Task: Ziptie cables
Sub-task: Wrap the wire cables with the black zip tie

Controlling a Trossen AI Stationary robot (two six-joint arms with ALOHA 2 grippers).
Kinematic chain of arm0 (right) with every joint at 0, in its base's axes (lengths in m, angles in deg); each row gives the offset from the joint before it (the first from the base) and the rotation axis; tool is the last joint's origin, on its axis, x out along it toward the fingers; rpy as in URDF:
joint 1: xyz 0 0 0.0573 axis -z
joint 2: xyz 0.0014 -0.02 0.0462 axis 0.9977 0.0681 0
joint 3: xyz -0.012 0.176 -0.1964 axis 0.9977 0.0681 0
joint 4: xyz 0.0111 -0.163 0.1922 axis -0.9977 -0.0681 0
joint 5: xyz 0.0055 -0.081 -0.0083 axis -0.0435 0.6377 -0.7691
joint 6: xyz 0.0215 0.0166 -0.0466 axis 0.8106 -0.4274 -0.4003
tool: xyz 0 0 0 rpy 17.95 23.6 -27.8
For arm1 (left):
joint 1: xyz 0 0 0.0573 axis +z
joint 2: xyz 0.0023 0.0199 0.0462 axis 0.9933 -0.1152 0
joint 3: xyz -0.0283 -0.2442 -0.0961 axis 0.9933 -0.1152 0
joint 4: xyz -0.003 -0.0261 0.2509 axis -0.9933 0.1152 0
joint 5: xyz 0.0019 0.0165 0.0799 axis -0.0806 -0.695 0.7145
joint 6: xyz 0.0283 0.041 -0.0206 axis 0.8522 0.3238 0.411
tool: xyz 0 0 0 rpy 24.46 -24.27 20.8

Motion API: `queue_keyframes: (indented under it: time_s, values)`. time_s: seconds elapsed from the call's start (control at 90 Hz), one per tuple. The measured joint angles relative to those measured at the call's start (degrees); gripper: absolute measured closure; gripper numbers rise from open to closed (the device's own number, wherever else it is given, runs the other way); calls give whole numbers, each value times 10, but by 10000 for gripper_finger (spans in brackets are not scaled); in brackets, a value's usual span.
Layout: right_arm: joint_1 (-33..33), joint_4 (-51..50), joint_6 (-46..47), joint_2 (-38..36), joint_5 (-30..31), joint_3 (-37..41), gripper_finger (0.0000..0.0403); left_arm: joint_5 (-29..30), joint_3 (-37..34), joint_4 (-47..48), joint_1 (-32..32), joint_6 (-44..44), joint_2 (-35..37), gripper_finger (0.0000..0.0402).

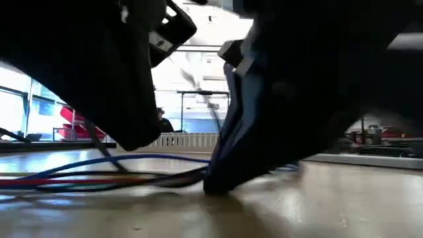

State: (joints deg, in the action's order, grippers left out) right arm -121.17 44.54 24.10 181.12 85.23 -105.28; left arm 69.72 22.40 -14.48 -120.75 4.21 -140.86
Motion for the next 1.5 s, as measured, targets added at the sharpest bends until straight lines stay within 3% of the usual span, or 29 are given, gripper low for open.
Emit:
queue_keyframes:
  time_s: [0.1,0.322,0.467,0.811,0.933,1.244,1.5]
  values:
    - [3,-56,18,0,65,2,403,14,0,0,6,4,0,401]
    - [-20,-160,117,-8,90,3,403,48,0,-6,27,35,0,401]
    - [-64,-243,249,-19,123,6,403,53,0,-13,48,58,0,401]
    - [-145,-255,451,-59,167,4,403,68,0,-36,90,94,0,394]
    - [-154,-257,482,-61,182,4,403,43,0,-34,98,95,2,365]
    - [-152,-255,503,-61,179,3,403,44,0,51,88,46,22,269]
    - [-152,-253,509,-61,180,3,402,109,0,94,47,13,27,265]
